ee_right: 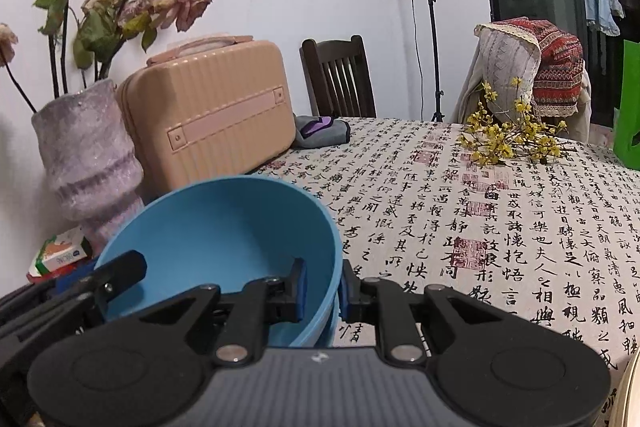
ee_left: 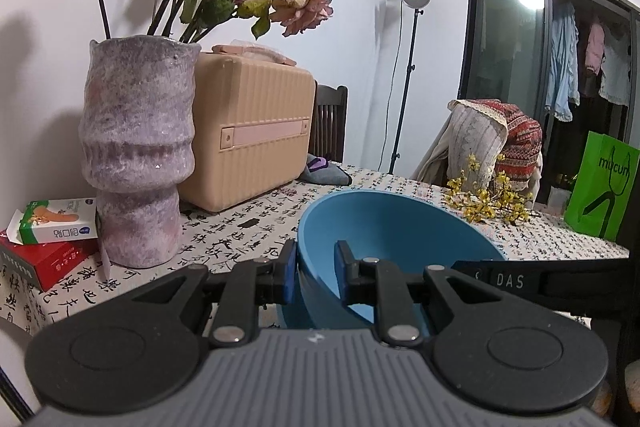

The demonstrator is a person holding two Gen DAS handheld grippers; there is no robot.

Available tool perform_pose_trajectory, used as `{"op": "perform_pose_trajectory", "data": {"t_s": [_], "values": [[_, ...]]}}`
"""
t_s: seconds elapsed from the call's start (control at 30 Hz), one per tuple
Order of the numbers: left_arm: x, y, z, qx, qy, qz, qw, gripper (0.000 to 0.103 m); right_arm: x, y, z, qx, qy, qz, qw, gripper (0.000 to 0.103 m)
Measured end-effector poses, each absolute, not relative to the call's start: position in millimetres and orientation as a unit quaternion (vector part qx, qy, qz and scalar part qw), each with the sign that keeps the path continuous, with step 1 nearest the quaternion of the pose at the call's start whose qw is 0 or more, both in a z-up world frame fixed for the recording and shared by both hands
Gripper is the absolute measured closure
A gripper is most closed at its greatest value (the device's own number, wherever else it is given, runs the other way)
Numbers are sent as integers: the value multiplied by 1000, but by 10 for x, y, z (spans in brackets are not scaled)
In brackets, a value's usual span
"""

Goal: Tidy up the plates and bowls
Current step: 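Carry the bowl with both grippers toward the vase and pink suitcase, then lower the bowl with both grippers into the bowl beside the vase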

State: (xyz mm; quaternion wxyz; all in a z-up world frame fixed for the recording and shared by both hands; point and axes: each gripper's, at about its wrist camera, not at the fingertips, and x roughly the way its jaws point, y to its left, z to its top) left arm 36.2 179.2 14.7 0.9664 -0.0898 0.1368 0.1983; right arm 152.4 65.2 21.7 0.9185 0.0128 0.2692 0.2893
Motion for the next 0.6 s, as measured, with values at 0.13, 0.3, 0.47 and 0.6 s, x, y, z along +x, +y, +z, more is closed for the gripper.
{"op": "perform_pose_trajectory", "data": {"t_s": [0.13, 0.3, 0.47, 0.6], "values": [[377, 1785, 101, -81, 140, 203, 966, 83, 1525, 682, 184, 5, 266, 289, 920, 87], [395, 1791, 53, -78, 146, 204, 965, 83, 1520, 707, 148, -4, 264, 286, 921, 87], [414, 1781, 22, -69, 149, 207, 964, 83, 1531, 730, 115, -8, 265, 284, 922, 87], [427, 1775, -2, -64, 153, 211, 963, 83, 1537, 750, 84, -12, 266, 283, 921, 87]]}}
